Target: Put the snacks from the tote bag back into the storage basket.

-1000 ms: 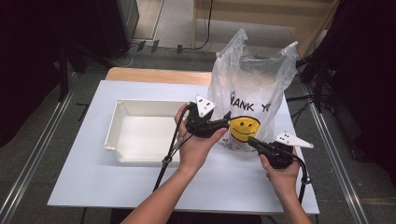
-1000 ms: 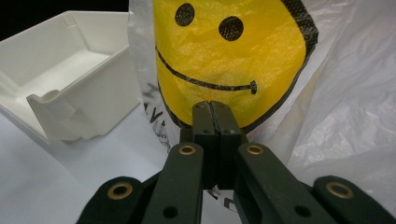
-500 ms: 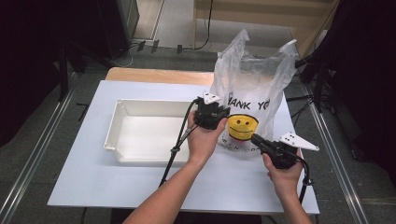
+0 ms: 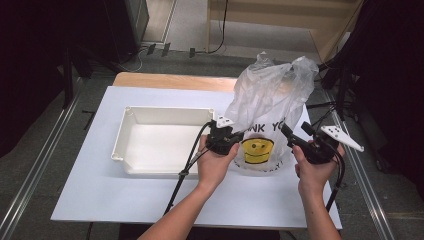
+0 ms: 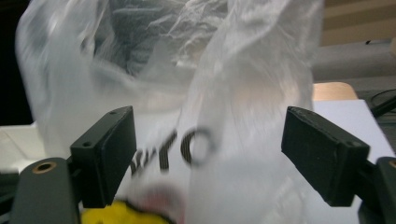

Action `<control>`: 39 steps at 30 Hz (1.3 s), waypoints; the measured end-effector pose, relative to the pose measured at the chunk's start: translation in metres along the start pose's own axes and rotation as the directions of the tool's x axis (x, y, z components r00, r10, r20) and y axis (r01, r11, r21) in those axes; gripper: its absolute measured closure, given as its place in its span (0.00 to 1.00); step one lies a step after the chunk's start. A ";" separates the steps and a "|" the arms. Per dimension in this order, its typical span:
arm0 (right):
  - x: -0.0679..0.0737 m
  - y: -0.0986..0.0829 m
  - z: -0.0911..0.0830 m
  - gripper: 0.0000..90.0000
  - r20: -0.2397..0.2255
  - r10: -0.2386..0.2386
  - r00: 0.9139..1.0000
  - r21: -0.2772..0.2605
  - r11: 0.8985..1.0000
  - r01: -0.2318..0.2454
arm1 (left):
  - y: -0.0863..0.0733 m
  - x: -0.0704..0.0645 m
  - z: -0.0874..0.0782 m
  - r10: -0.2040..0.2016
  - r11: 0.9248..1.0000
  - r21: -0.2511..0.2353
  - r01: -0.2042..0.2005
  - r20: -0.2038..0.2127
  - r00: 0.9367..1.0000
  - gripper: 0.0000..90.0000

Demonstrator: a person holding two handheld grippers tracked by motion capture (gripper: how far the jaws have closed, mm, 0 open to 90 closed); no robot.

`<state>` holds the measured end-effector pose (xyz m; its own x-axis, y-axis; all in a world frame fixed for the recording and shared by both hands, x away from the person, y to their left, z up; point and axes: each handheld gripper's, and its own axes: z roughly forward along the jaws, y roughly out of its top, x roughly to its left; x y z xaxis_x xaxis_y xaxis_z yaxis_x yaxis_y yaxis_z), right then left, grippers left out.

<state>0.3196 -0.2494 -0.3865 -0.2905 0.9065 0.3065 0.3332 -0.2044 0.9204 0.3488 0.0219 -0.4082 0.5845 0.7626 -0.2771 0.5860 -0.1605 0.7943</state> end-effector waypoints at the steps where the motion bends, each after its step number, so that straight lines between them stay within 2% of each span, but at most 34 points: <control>1: 0.002 0.006 0.009 0.20 -0.016 0.025 1.000 -0.001 1.000 -0.025 | -0.003 0.000 0.001 -0.003 1.000 0.005 0.003 0.003 1.000 1.00; 4: 0.003 0.008 0.017 0.24 -0.024 0.027 0.999 0.015 1.000 -0.027 | -0.010 0.000 0.003 -0.003 1.000 0.028 0.003 0.003 1.000 1.00; 5: 0.003 0.006 0.022 0.38 -0.007 0.026 1.000 0.018 1.000 -0.026 | -0.015 0.000 0.003 -0.008 0.999 0.036 0.008 0.002 1.000 1.00; 6: 0.003 0.006 0.022 0.38 -0.007 0.026 1.000 0.018 1.000 -0.026 | -0.015 0.000 0.003 -0.008 0.999 0.036 0.008 0.002 1.000 1.00; 7: -0.002 0.002 0.024 0.54 -0.015 0.044 0.999 0.011 0.999 -0.044 | -0.019 -0.001 0.003 0.000 0.999 0.043 0.000 -0.004 1.000 1.00; 8: -0.002 0.002 0.024 0.54 -0.015 0.044 0.999 0.011 0.999 -0.044 | -0.019 -0.001 0.003 0.000 0.999 0.043 0.000 -0.004 1.000 1.00; 10: -0.007 -0.003 0.026 0.70 -0.028 0.058 0.998 0.019 0.998 -0.058 | -0.022 -0.001 0.001 0.002 0.999 0.043 -0.001 -0.005 1.000 0.99; 11: -0.013 -0.007 0.028 0.86 -0.037 0.078 0.996 0.039 0.996 -0.076 | -0.024 -0.001 -0.002 -0.001 0.999 0.032 0.001 -0.002 1.000 0.97; 12: -0.013 -0.007 0.028 0.86 -0.037 0.078 0.996 0.039 0.996 -0.076 | -0.024 -0.001 -0.002 -0.001 0.999 0.032 0.001 -0.002 1.000 0.95; 14: -0.017 -0.012 0.030 0.96 -0.054 0.088 0.995 0.058 0.995 -0.085 | -0.025 0.000 -0.007 -0.010 1.000 0.010 0.010 0.018 1.000 0.91; 15: -0.019 -0.016 0.030 1.00 -0.067 0.076 0.995 0.077 0.995 -0.071 | -0.024 0.000 -0.010 -0.012 1.000 -0.004 0.012 0.028 1.000 0.84; 16: -0.019 -0.016 0.030 1.00 -0.067 0.076 0.995 0.077 0.995 -0.071 | -0.023 -0.001 -0.013 -0.014 1.000 -0.018 0.014 0.041 0.999 0.84; 17: -0.018 -0.019 0.031 1.00 -0.091 0.064 0.994 0.092 0.994 -0.056 | -0.020 -0.003 -0.019 -0.009 0.998 -0.054 0.011 0.032 0.999 0.72; 18: -0.018 -0.019 0.031 1.00 -0.091 0.064 0.994 0.092 0.994 -0.056 | -0.020 -0.003 -0.019 -0.009 0.998 -0.054 0.011 0.032 0.999 0.66; 19: -0.015 -0.020 0.030 1.00 -0.116 0.045 0.992 0.093 0.995 -0.034 | -0.015 -0.007 -0.024 0.005 0.996 -0.092 -0.004 0.011 1.000 0.59; 20: -0.015 -0.020 0.030 1.00 -0.116 0.045 0.992 0.093 0.995 -0.034 | -0.015 -0.007 -0.024 0.005 0.996 -0.092 -0.004 0.011 1.000 0.51; 21: -0.014 -0.020 0.029 1.00 -0.126 0.039 0.991 0.091 0.995 -0.028 | -0.013 -0.009 -0.027 0.018 0.994 -0.107 -0.018 -0.005 1.000 0.51; 22: -0.012 -0.020 0.028 1.00 -0.136 0.036 0.990 0.093 0.995 -0.024 | -0.010 -0.011 -0.029 0.026 0.993 -0.119 -0.029 -0.025 0.999 0.47; 23: -0.007 -0.022 0.027 1.00 -0.153 0.021 0.988 0.097 0.995 -0.006 | -0.007 -0.013 -0.032 0.028 0.991 -0.132 -0.032 -0.038 0.999 0.35; 24: -0.007 -0.022 0.027 1.00 -0.153 0.021 0.988 0.097 0.995 -0.006 | -0.004 -0.015 -0.033 0.030 0.989 -0.142 -0.036 -0.046 0.998 0.35; 25: -0.004 -0.024 0.026 1.00 -0.176 0.009 0.984 0.104 0.995 0.010 | 0.004 -0.018 -0.037 0.034 0.986 -0.161 -0.044 -0.066 0.997 0.24; 26: -0.002 -0.025 0.026 1.00 -0.188 0.005 0.982 0.108 0.994 0.016 | 0.004 -0.018 -0.037 0.034 0.986 -0.161 -0.044 -0.066 0.997 0.21; 27: -0.002 -0.025 0.026 1.00 -0.188 0.005 0.982 0.108 0.994 0.016 | 0.009 -0.019 -0.039 0.036 0.984 -0.173 -0.048 -0.070 0.997 0.21; 29: 0.000 -0.027 0.026 1.00 -0.219 -0.010 0.976 0.120 0.992 0.038 | 0.018 -0.021 -0.042 0.047 0.980 -0.191 -0.064 -0.091 0.995 0.18; 30: 0.002 -0.028 0.026 1.00 -0.256 -0.036 0.966 0.129 0.989 0.071 | 0.026 -0.021 -0.043 0.056 0.976 -0.201 -0.081 -0.127 0.990 0.16; 31: 0.003 -0.028 0.025 1.00 -0.269 -0.042 0.962 0.134 0.988 0.081 | 0.030 -0.021 -0.043 0.049 0.975 -0.211 -0.076 -0.127 0.991 0.16; 32: 0.003 -0.028 0.025 1.00 -0.269 -0.042 0.962 0.134 0.988 0.081 | 0.030 -0.021 -0.043 0.049 0.975 -0.211 -0.076 -0.127 0.991 0.16; 35: 0.003 -0.031 0.024 1.00 -0.304 -0.073 0.950 0.151 0.981 0.124 | 0.042 -0.024 -0.044 0.058 0.968 -0.237 -0.086 -0.124 0.991 0.17; 37: 0.002 -0.031 0.024 1.00 -0.308 -0.080 0.948 0.151 0.980 0.132 | 0.044 -0.025 -0.043 0.064 0.966 -0.240 -0.091 -0.119 0.991 0.19; 38: 0.002 -0.032 0.024 1.00 -0.312 -0.086 0.946 0.154 0.978 0.139 | 0.044 -0.025 -0.042 0.066 0.964 -0.248 -0.092 -0.112 0.992 0.25; 39: 0.001 -0.032 0.024 1.00 -0.310 -0.086 0.947 0.156 0.978 0.140 | 0.044 -0.025 -0.042 0.073 0.964 -0.245 -0.099 -0.110 0.991 0.38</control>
<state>0.3295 -0.2327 -0.4216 -0.5816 0.7615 0.2861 0.4251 -0.0153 0.9050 0.3372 0.0221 -0.3436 0.5605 0.8132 -0.1566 0.3698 -0.0765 0.9259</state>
